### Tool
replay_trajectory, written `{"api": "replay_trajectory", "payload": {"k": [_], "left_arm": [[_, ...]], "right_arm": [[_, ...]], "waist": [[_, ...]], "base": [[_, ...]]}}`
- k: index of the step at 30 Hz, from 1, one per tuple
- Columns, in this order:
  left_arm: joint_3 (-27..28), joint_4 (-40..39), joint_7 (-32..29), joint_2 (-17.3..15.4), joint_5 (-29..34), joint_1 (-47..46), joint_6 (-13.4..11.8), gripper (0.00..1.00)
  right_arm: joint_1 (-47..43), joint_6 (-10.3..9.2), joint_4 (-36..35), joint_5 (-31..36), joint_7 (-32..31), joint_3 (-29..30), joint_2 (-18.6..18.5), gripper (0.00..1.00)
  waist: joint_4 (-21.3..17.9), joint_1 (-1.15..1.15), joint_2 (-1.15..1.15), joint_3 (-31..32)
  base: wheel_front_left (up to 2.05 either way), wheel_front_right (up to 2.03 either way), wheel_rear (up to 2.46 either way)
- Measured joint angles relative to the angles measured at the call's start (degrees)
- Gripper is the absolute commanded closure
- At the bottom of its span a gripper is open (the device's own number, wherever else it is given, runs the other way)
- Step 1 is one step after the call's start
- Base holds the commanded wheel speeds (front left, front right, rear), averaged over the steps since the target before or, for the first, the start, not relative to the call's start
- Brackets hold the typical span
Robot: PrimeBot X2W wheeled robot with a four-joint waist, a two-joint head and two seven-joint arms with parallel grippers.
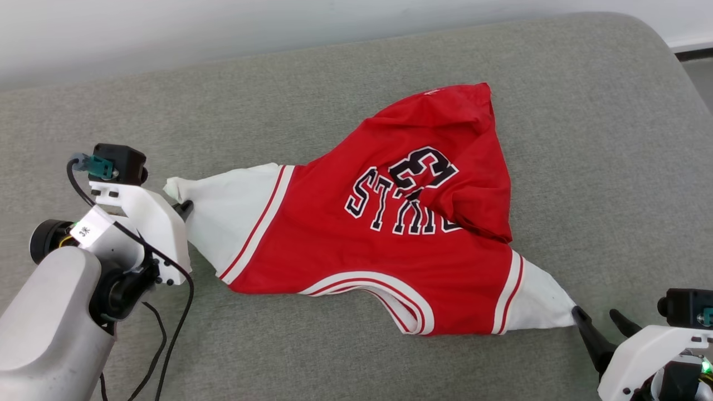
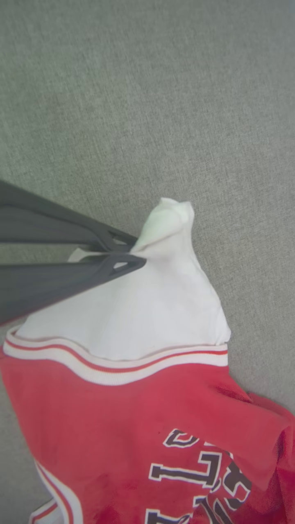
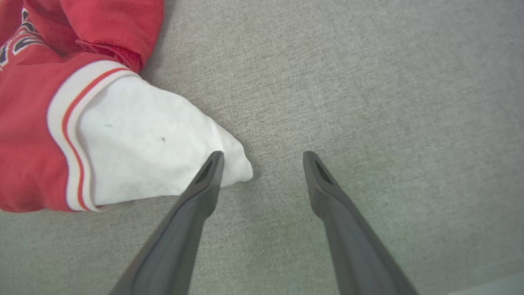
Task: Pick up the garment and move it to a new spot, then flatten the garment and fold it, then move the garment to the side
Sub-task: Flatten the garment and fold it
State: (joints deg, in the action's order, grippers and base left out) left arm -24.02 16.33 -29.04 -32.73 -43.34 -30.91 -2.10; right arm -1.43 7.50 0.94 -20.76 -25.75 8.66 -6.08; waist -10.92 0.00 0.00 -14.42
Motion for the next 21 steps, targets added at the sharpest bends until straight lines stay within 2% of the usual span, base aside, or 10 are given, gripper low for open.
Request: {"api": "replay_trajectory", "payload": {"k": [7, 16, 17, 18, 20, 21], "left_arm": [[-0.38, -7.08, 0.57, -0.66, 1.43, 1.36, -1.64, 1.00], [-1.55, -11.02, 0.59, -0.43, 2.22, 1.77, -2.38, 1.00], [-1.56, -11.12, 0.74, -0.45, 2.23, 1.92, -2.40, 1.00], [-1.62, -11.18, 0.76, -0.46, 2.24, 1.98, -2.42, 1.00], [-1.63, -11.38, 0.88, -0.44, 2.23, 2.04, -2.43, 1.00], [-1.62, -11.43, 1.00, -0.44, 2.22, 2.14, -2.43, 1.00]], "right_arm": [[1.67, 0.00, 2.02, -1.59, -6.12, -3.52, -2.68, 0.00], [5.04, -0.18, 8.39, -5.23, -9.46, -9.35, -4.92, 0.00], [5.27, -0.26, 8.88, -5.56, -9.87, -9.80, -5.22, 0.67], [5.65, -0.37, 9.25, -5.70, -10.06, -10.24, -5.65, 0.67], [6.20, -0.42, 9.94, -6.37, -10.13, -10.77, -6.01, 1.00], [6.45, -0.42, 10.03, -6.53, -10.02, -11.02, -6.16, 1.00]], "waist": [[1.95, 0.00, 0.00, 0.15], [4.36, -0.01, 0.00, -1.00], [4.50, -0.01, 0.00, -1.14], [4.61, -0.01, 0.00, -1.26], [4.77, -0.01, 0.00, -1.43], [4.80, -0.01, 0.00, -1.43]], "base": [[0.00, 0.00, 0.00], [0.00, 0.00, 0.00], [0.00, 0.00, 0.00], [0.00, 0.00, 0.00], [0.00, 0.00, 0.00], [0.00, 0.00, 0.00]]}}
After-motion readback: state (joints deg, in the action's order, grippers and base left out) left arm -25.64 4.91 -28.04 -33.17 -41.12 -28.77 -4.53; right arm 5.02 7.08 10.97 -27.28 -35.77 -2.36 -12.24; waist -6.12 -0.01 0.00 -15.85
